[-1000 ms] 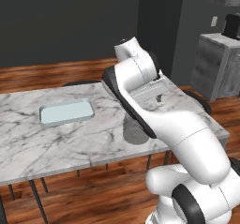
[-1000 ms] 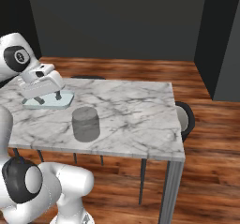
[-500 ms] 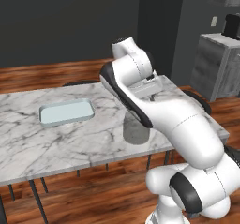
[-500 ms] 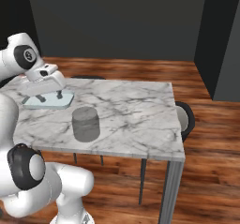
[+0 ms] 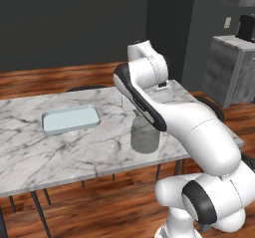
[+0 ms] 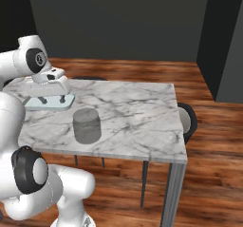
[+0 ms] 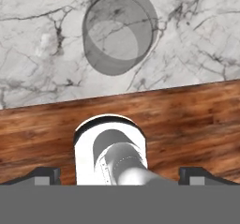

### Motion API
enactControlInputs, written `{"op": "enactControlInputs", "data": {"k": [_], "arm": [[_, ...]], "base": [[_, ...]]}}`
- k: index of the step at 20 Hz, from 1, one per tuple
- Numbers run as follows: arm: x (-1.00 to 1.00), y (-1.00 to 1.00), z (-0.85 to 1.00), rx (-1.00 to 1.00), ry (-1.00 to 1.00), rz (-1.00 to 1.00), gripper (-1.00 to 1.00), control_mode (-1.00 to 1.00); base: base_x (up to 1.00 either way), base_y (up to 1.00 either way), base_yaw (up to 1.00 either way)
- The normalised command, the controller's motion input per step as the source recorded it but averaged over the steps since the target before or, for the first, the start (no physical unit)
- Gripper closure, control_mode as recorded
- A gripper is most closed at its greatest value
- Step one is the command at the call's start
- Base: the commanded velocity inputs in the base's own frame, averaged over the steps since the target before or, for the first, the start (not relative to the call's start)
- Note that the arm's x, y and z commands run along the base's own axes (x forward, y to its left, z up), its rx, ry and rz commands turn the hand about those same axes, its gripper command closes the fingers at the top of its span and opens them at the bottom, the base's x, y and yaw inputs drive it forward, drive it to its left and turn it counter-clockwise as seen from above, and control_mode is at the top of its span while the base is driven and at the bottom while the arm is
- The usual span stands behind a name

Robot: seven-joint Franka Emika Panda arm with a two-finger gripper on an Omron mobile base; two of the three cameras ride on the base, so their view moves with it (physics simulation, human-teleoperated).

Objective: Pick the jar and jar from the dining table and place them in the open cabinet. Close the cabinet after placing the objects.

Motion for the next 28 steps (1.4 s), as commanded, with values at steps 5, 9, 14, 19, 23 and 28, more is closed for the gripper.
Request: {"op": "enactControlInputs", "data": {"k": [5, 9, 14, 19, 23, 28], "arm": [[0.06, 0.01, -0.01, 0.04, 0.00, 0.00, -1.00, -1.00], [0.27, 0.02, 0.00, 0.00, 0.00, 0.00, -1.00, -1.00], [0.30, 0.02, 0.00, 0.00, 0.00, 0.00, -1.00, -1.00], [0.27, 0.09, 0.00, 0.00, 0.00, 0.00, -1.00, -1.00], [0.28, 0.16, 0.00, 0.00, 0.00, 0.00, -1.00, -1.00], [0.35, 0.08, 0.00, 0.00, 0.02, 0.01, -1.00, -1.00]], "base": [[0.00, 0.00, 0.00], [0.00, 0.00, 0.00], [0.00, 0.00, 0.00], [0.00, 0.00, 0.00], [0.00, 0.00, 0.00], [0.00, 0.00, 0.00]]}}
